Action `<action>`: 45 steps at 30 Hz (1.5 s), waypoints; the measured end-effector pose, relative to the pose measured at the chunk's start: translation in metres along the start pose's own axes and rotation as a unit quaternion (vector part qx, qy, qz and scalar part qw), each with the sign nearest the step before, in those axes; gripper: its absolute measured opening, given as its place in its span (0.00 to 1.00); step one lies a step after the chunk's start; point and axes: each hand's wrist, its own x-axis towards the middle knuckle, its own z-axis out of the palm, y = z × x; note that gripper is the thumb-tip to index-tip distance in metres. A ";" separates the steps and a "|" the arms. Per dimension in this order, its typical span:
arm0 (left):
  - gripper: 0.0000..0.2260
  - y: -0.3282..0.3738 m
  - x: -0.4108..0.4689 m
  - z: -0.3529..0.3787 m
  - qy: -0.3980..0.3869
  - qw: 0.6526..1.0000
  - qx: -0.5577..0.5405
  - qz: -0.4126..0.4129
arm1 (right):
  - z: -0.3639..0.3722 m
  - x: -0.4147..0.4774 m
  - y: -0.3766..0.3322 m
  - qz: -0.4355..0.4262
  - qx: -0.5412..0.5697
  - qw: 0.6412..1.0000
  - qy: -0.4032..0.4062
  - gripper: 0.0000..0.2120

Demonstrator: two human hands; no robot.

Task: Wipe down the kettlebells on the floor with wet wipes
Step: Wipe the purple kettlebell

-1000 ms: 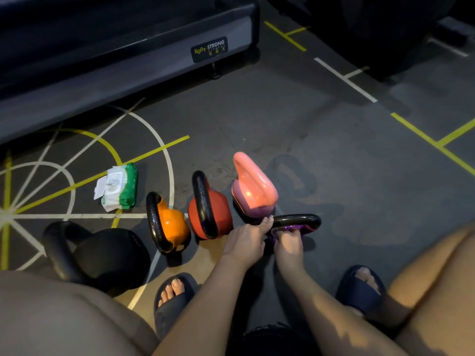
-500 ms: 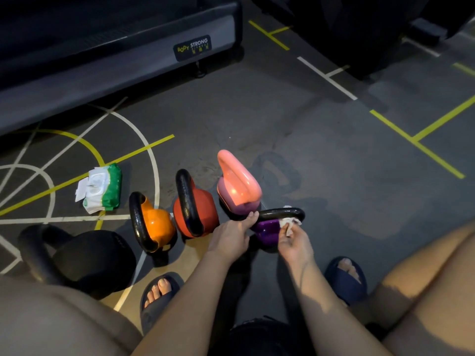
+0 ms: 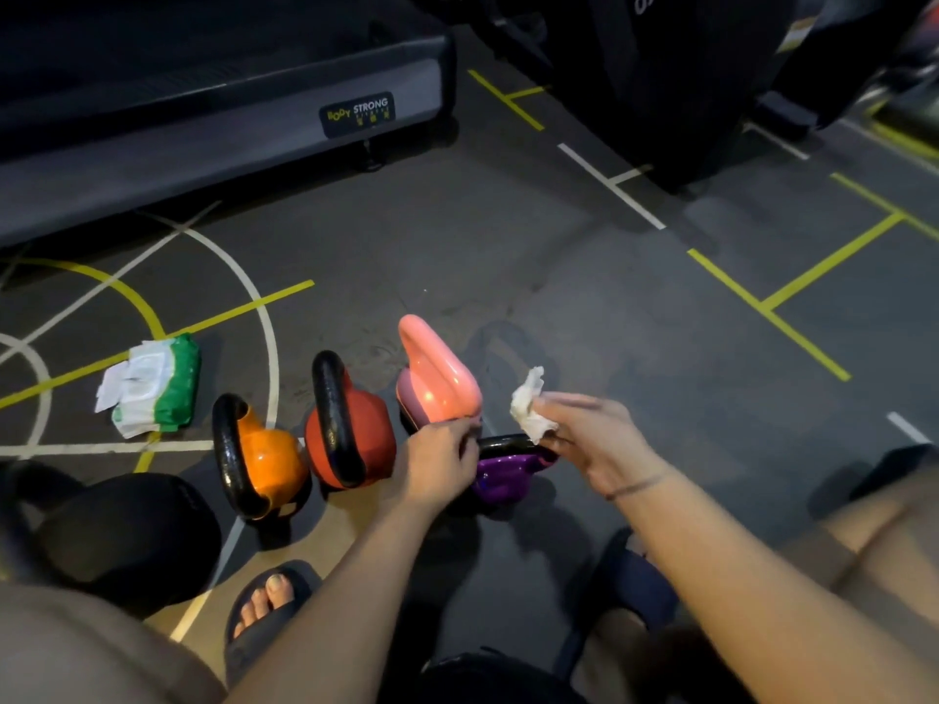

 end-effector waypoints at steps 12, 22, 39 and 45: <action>0.20 0.087 0.008 -0.029 -0.079 0.830 -0.549 -0.050 | -0.028 -0.007 -0.057 -0.078 -0.216 0.968 -0.101 0.03; 0.14 0.087 0.027 -0.025 -0.012 0.748 -0.636 -0.190 | -0.047 0.013 -0.057 -0.084 -0.240 0.942 -0.219 0.12; 0.22 0.034 0.040 0.068 -0.136 0.981 0.108 0.089 | -0.110 0.088 0.010 -0.036 -0.507 0.858 0.076 0.10; 0.18 -0.002 0.025 0.063 -0.132 0.989 0.024 0.055 | -0.094 0.089 0.036 0.012 -0.554 0.831 -0.044 0.10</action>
